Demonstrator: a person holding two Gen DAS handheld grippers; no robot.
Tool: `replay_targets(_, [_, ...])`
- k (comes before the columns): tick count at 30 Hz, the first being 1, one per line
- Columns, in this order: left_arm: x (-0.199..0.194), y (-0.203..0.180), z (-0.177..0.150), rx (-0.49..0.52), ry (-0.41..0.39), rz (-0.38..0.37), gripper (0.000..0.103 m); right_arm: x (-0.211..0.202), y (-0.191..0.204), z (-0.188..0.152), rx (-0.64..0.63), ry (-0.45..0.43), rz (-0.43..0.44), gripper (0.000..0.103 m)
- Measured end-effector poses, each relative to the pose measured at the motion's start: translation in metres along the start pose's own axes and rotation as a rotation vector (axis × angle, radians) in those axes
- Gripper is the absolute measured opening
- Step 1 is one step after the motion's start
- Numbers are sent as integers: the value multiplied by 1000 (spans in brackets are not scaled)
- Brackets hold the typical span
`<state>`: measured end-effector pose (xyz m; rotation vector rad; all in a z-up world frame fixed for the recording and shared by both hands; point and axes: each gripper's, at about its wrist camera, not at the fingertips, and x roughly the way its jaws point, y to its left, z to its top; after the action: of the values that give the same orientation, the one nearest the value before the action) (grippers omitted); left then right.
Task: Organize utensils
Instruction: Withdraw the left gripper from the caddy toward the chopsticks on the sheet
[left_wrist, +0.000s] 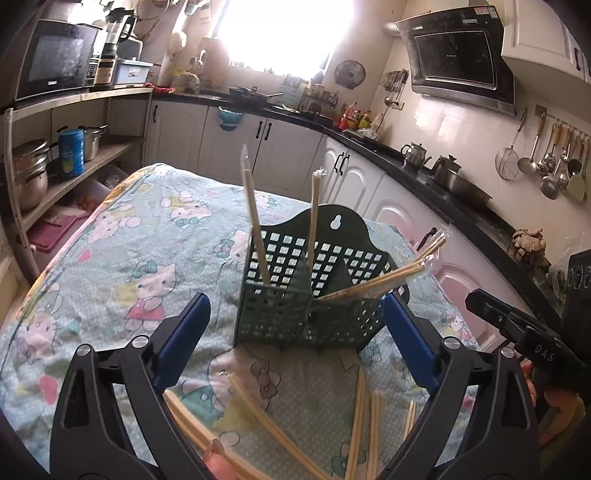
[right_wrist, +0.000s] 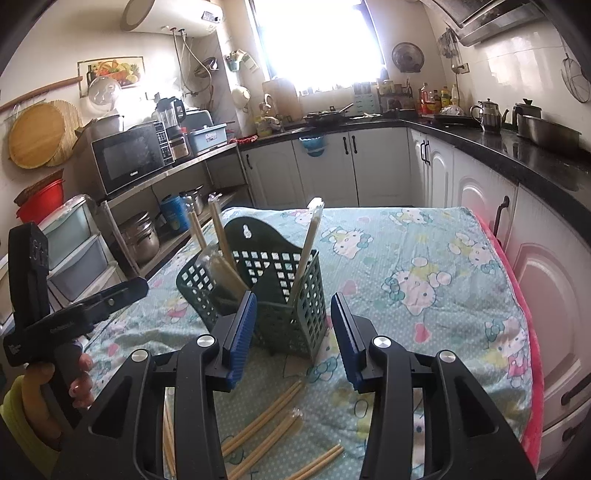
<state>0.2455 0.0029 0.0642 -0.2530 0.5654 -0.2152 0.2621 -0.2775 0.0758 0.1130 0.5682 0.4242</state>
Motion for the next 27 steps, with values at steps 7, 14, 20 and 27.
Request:
replay_targets(7, [-11, 13, -11, -27, 16, 10, 87, -2, 6, -13, -2, 21, 11, 43])
replay_targets(14, [-18, 33, -24, -64, 35, 35, 87, 4, 16, -25, -12, 49, 26, 43])
replay_targets(20, [-21, 50, -33, -94, 49, 58, 87, 11, 24, -36, -26, 76, 41, 43])
replay_targets(27, [-23, 65, -44, -118, 72, 85, 87, 19, 30, -47, -33, 105, 55, 43])
